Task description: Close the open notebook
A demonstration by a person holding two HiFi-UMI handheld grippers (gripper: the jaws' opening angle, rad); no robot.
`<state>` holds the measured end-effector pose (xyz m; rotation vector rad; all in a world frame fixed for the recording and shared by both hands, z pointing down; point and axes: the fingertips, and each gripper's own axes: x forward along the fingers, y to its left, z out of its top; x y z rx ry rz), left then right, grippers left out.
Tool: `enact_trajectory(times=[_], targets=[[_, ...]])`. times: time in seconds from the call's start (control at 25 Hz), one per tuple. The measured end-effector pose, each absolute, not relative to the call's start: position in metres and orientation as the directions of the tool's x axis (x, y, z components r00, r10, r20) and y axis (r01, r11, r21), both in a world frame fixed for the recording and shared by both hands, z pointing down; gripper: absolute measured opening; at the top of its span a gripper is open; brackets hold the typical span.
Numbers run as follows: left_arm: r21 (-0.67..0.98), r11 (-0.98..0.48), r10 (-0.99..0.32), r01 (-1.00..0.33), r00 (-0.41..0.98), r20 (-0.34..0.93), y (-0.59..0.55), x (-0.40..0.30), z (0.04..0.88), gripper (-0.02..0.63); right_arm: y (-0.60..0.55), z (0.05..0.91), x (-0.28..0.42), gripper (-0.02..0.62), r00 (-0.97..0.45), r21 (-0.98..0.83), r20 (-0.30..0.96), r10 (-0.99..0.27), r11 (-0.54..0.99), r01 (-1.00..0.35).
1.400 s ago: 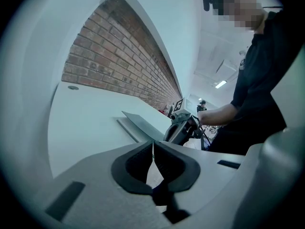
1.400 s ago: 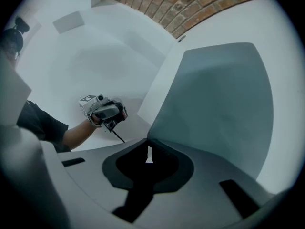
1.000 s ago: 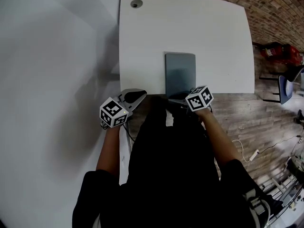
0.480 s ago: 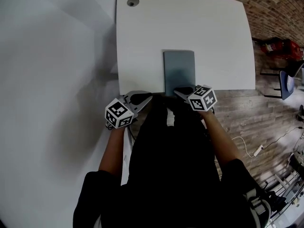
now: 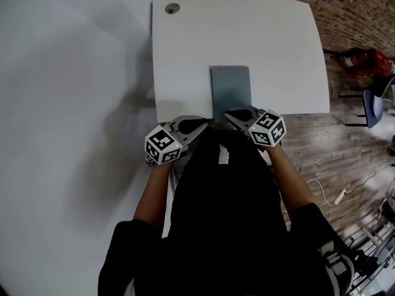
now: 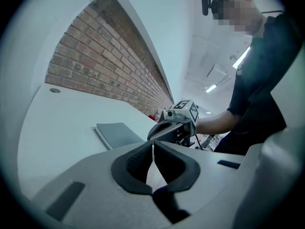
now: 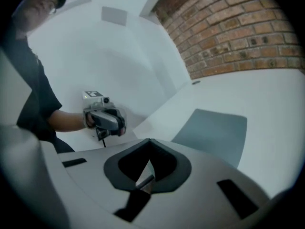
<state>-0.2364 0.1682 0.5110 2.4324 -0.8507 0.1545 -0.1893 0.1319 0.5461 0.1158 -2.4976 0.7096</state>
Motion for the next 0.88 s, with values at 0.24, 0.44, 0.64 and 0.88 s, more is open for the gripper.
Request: enact_trajectory(times=[0.24, 0.44, 0.64, 0.88], targets=[[0.358, -0.741, -0.556, -0.568, 0.818, 0.148, 0.158, -0.207, 0.460, 0.023, 0.125, 0.413, -0.179, 0.006, -0.977, -0.259, 0.214, 0.021, 0.965, -0.036], [0.241, -0.758, -0.618, -0.607, 0.785, 0.033, 0.149, -0.187, 0.399, 0.023, 0.127, 0.313, -0.138, 0.006, -0.999, -0.052, 0.035, -0.018, 0.998, -0.020], [0.160, -0.744, -0.660, -0.649, 0.751, -0.021, 0.156, -0.153, 0.345, 0.023, 0.146, 0.243, -0.067, 0.006, -0.997, 0.013, -0.064, -0.047, 0.999, -0.048], [0.101, -0.728, -0.685, -0.678, 0.725, -0.076, 0.193, -0.095, 0.296, 0.023, 0.185, 0.226, 0.026, 0.006, -0.995, 0.082, -0.058, -0.086, 0.992, -0.091]])
